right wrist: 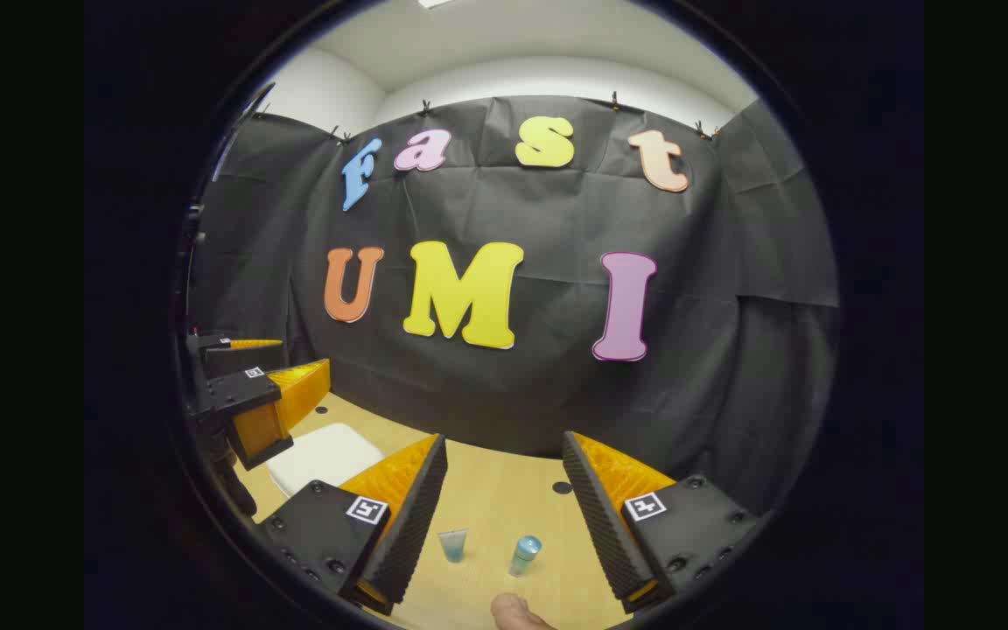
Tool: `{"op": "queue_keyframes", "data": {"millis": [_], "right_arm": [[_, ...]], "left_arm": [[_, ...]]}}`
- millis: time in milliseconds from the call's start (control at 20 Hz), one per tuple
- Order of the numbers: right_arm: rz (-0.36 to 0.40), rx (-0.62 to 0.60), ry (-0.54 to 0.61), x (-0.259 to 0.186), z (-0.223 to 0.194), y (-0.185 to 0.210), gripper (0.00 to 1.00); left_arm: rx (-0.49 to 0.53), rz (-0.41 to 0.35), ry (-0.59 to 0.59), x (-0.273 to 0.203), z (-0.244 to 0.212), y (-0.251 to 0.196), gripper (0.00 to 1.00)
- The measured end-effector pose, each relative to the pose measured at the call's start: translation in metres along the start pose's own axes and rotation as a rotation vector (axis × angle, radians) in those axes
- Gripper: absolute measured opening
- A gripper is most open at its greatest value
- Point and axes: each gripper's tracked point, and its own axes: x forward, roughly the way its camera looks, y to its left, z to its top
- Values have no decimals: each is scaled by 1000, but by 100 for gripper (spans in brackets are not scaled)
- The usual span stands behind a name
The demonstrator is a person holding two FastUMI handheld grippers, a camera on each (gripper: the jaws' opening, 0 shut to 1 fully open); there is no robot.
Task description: First open the suitcase, pack the skin care products into it, and then close the suitcase.
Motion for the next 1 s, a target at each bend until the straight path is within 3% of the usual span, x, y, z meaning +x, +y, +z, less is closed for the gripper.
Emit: {"op": "queue_keyframes", "data": {"millis": [550, 1000], "right_arm": [[-37, 15, 18, 2, -12, -9, 78], [-23, 16, 27, 11, -17, 1, 80]], "left_arm": [[2, -16, 27, 4, -10, -4, 99], [17, -26, 45, 10, -18, -3, 99]]}}
